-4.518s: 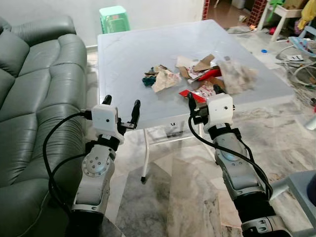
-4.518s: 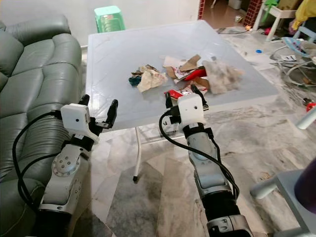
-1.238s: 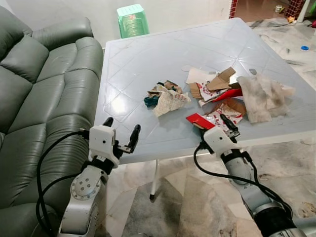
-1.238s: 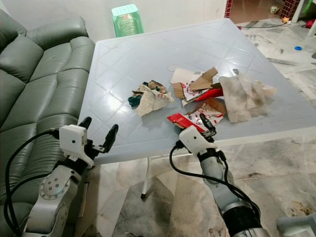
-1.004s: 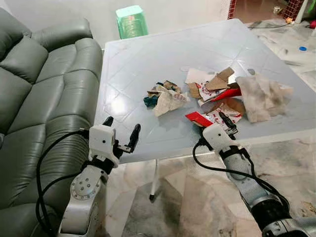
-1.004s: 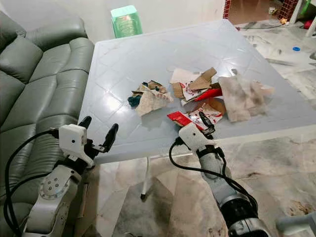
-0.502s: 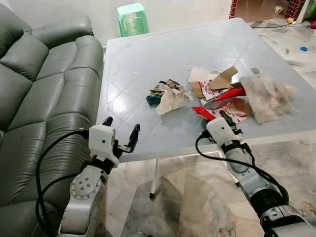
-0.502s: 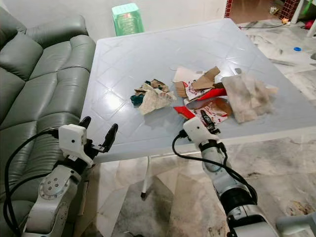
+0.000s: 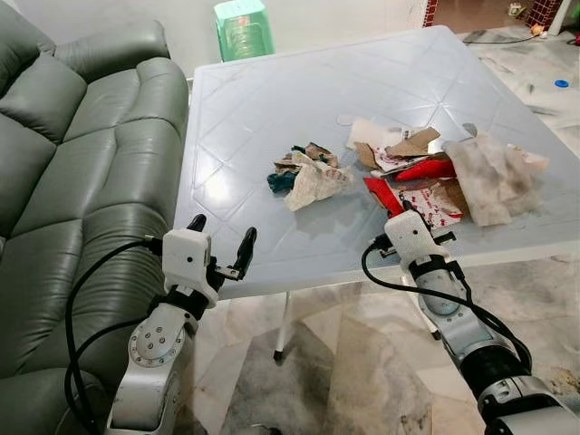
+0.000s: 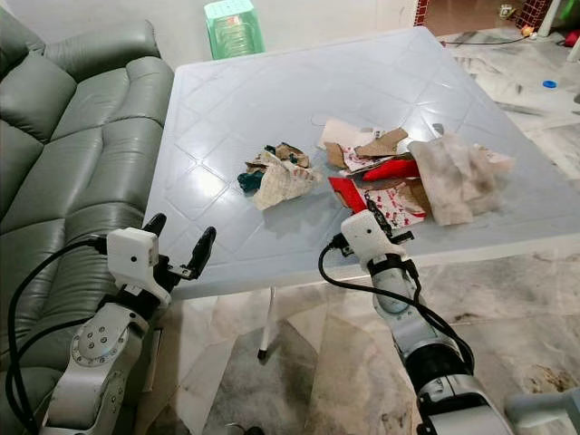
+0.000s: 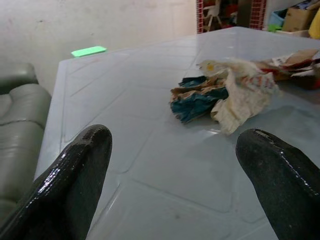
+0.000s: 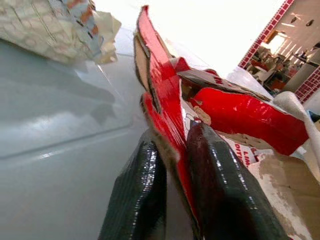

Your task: Picking trash to rubbish bin

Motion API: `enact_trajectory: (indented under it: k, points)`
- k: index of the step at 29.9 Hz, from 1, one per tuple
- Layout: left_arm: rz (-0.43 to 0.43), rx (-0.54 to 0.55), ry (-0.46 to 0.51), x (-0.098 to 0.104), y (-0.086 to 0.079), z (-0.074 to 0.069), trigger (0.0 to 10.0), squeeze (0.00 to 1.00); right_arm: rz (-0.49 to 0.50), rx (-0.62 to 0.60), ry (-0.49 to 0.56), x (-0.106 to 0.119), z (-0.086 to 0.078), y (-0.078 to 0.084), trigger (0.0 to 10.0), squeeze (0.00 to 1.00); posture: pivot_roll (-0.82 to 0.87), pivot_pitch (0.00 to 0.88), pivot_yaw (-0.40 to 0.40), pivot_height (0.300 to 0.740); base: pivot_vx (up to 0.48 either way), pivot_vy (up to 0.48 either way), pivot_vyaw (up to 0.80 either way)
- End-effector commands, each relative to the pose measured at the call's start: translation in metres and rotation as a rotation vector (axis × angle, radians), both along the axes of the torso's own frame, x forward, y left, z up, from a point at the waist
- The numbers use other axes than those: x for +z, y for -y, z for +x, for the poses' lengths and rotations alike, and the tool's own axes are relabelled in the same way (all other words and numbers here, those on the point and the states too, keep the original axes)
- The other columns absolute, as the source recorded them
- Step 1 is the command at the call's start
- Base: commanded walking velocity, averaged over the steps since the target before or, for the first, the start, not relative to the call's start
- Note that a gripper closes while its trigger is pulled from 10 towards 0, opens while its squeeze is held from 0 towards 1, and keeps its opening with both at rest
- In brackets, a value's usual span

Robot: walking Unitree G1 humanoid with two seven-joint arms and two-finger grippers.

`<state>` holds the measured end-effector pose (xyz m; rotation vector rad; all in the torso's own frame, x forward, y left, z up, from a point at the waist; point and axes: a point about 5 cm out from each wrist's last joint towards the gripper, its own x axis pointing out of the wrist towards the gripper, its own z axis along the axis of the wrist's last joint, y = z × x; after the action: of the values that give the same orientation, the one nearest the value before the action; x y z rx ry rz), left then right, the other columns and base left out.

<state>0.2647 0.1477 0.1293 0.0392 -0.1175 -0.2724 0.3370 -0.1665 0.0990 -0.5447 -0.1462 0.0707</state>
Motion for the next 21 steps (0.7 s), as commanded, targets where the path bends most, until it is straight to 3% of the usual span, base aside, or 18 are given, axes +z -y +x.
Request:
enact_trajectory:
  k: [1,7,9,17,21]
  points:
    - [0.01,0.019,0.018,0.005,-0.004,0.0,10.0,0.0,0.035,0.023,0.043,0.008,-0.001,-0.007,0.0,0.0,0.08,0.1,0.095,0.74,0.0,0.0,0.0]
    - [0.013,0.042,0.045,0.01,-0.006,0.004,10.0,0.0,0.131,0.067,0.16,0.033,-0.004,-0.021,0.0,0.0,0.07,0.095,0.093,0.74,0.0,0.0,0.0]
    - [0.02,0.068,0.058,0.012,-0.007,0.007,10.0,0.0,0.163,0.117,0.243,0.054,-0.007,-0.034,0.0,0.0,0.06,0.091,0.092,0.74,0.0,0.0,0.0]
    - [0.021,0.093,0.084,0.015,-0.004,0.011,10.0,0.0,0.155,0.166,0.386,0.095,-0.008,-0.05,0.0,0.0,0.05,0.072,0.08,0.74,0.0,0.0,0.0]
    - [0.01,0.119,0.089,0.016,-0.004,0.014,10.0,0.0,0.15,0.166,0.395,0.102,-0.008,-0.05,0.0,0.0,0.04,0.067,0.072,0.74,0.0,0.0,0.0]
